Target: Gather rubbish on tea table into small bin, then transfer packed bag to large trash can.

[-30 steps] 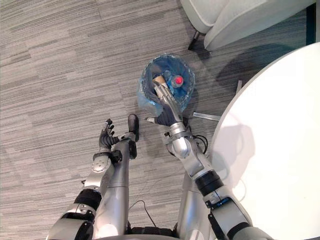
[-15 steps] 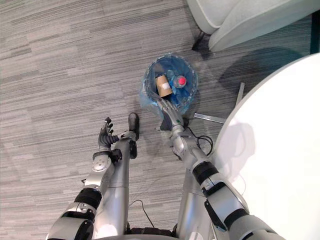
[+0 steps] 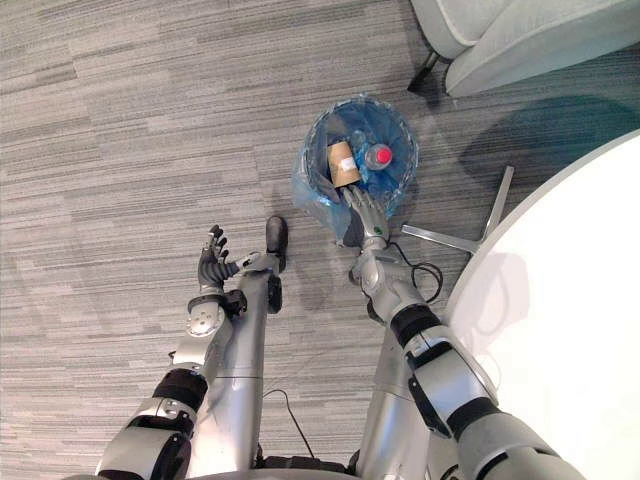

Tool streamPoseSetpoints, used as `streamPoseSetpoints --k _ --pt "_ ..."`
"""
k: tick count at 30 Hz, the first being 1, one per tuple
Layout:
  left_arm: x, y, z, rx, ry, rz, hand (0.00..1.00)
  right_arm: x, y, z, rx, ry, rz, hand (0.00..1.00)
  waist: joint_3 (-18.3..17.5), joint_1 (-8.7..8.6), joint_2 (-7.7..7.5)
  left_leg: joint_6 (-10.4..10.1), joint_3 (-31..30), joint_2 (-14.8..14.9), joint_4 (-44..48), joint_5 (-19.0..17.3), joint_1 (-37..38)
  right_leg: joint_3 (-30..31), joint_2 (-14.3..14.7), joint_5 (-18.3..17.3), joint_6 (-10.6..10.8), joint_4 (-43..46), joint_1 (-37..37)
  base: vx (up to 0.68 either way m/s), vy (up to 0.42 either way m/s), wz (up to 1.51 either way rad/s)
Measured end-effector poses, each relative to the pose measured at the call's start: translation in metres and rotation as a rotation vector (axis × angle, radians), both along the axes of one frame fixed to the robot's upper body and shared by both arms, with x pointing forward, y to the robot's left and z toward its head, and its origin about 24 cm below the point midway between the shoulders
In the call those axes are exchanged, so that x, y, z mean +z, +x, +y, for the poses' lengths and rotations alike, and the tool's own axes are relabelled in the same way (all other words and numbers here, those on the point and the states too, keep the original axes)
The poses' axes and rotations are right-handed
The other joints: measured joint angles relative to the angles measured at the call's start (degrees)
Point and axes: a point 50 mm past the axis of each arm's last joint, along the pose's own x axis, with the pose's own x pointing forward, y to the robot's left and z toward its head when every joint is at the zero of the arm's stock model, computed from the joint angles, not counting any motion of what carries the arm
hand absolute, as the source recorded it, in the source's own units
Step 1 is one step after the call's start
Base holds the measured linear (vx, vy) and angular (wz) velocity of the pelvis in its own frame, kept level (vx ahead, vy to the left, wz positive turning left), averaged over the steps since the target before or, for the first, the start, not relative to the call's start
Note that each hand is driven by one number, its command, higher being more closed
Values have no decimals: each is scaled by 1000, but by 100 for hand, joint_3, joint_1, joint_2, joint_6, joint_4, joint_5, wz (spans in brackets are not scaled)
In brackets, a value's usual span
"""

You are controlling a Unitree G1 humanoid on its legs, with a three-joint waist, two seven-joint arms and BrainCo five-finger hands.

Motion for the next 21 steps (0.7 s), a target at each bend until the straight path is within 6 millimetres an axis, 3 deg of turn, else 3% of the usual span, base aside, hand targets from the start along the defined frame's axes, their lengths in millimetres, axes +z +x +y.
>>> streamPoseSetpoints --k 9,21 --pt "1 0 2 0 3 -6 0 -23 -2 -5 -35 9 135 100 -137 -55 -48 -2 -22 -57 -10 1 -159 -39 -87 -79 -17 125 -153 -4 -15 7" --pt "4 1 2 -4 1 -17 0 -14 2 -3 -26 68 132 100 -137 -102 -46 -23 -48 -41 212 -38 -226 -28 -97 -130 32 257 -172 -14 -1 -1"
